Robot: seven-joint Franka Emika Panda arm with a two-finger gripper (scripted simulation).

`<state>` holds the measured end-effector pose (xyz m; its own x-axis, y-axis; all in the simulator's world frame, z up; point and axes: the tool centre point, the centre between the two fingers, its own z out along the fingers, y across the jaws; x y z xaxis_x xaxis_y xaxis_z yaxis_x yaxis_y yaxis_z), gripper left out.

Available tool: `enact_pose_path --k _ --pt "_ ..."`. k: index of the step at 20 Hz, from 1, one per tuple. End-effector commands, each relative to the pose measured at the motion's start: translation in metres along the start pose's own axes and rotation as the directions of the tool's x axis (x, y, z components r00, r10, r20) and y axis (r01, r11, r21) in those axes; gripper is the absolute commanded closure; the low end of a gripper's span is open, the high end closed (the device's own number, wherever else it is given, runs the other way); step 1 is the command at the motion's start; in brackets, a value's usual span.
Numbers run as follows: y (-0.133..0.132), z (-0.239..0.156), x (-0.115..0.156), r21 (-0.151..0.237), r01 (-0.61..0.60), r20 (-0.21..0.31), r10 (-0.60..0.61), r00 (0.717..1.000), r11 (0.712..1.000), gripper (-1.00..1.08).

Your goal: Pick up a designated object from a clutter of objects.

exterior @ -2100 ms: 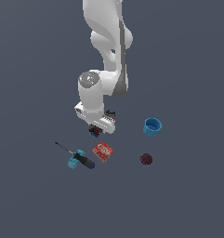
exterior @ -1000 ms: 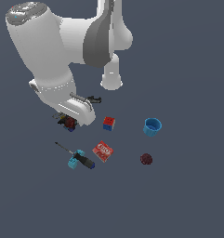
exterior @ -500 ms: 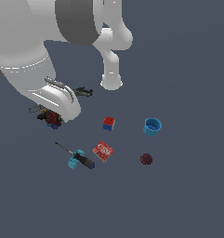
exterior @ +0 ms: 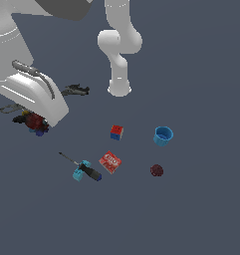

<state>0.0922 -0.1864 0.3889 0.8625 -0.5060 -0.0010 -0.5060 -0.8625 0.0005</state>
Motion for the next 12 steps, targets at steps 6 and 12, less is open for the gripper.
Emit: enact_pose_path --k 6,12 --pt "0.002 -0.029 0.019 0.0 0.0 -0.002 0.0 1.0 1.0 1.08" --pt "0.002 -0.042 0.027 0.0 0.0 -0.002 0.0 1.0 1.0 1.08"
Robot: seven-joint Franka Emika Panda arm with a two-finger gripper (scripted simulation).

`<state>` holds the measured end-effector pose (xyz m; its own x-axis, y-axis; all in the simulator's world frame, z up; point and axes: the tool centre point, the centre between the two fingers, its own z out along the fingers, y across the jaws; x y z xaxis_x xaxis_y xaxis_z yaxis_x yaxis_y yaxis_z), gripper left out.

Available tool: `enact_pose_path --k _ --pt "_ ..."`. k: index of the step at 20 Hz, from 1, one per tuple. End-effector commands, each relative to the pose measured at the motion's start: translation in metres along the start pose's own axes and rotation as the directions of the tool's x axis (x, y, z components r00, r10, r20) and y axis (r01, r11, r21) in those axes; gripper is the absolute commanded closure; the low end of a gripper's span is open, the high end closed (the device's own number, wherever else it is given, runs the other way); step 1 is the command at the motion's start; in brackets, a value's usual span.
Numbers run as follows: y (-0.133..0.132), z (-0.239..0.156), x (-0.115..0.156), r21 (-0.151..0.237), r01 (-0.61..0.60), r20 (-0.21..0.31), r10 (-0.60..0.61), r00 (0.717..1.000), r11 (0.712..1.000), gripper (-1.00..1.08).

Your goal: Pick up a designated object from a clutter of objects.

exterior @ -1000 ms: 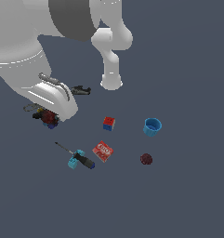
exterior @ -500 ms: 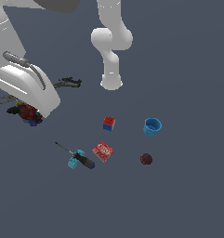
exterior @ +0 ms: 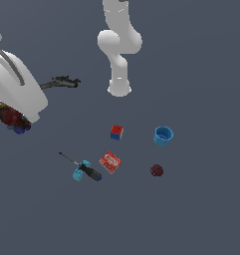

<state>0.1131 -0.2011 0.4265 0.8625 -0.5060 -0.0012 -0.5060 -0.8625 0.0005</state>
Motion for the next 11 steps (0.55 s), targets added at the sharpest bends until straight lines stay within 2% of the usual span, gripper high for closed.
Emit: enact_pose_path --k 1,11 --pt "0.0001 -0.0055 0.003 0.0 0.0 -0.002 0.0 1.0 1.0 1.08" --pt "0.0003 -0.0109 0.0078 0.001 0.0 -0.001 0.0 1.0 1.0 1.08"
